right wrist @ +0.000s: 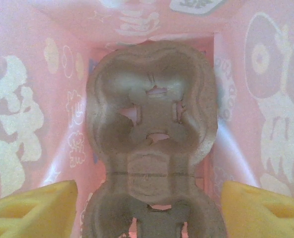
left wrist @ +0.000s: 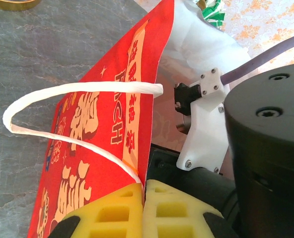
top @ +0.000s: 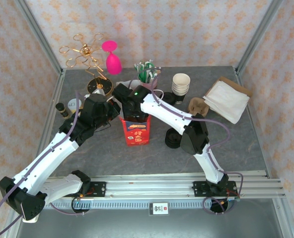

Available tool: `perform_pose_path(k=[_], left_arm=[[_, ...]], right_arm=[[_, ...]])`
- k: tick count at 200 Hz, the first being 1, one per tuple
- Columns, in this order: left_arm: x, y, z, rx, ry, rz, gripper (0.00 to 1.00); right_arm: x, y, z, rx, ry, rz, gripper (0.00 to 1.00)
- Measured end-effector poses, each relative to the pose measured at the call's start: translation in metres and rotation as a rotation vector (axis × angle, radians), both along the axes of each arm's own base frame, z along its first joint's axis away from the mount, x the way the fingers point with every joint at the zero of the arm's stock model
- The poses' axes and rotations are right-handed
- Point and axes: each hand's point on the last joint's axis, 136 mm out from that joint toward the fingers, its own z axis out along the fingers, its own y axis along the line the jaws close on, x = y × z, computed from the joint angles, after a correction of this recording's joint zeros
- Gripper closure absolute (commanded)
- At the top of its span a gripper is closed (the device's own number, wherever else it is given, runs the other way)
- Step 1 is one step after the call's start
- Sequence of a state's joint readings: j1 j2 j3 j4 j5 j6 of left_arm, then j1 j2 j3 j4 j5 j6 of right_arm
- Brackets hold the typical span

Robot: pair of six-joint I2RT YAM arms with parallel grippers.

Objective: Pack the takeout coffee

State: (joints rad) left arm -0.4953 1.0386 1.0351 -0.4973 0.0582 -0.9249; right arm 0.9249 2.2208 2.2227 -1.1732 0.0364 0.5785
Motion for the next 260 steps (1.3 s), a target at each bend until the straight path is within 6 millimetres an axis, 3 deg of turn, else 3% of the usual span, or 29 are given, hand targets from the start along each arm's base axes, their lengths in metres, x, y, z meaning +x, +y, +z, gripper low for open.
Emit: perform_pose_path(k=[27,81,108,130,187,260], left_arm=[[0.0,0.0,0.0,0.0,0.001,0.0,1.0],[0.002,-0.001,0.002,-0.001,-0.001,0.0,1.0],[0.002,-0.001,0.002,-0.001,0.0,-0.001,1.0],[0.002,-0.002,0.002,-0.002,0.0,-0.003,1.0],[0.002,-0.002,0.0,0.0,0.004,-0.003,1.0],[0.002,-0.002,0.0,0.002,0.003,-0.004,1.0]], right_arm=[[0.0,0.001,0.006,0.008,-0.005,0.0,0.29],[0.001,0.003,0.012,0.02,-0.015,0.003,0.22],[0.002,0.004,0.014,0.024,-0.019,0.005,0.32],[0.002,0.005,0.016,0.028,-0.022,0.009,0.53],[0.001,0.006,0.018,0.034,-0.023,0.008,0.6],[0.001,0.011,0.028,0.067,-0.029,0.013,0.6]])
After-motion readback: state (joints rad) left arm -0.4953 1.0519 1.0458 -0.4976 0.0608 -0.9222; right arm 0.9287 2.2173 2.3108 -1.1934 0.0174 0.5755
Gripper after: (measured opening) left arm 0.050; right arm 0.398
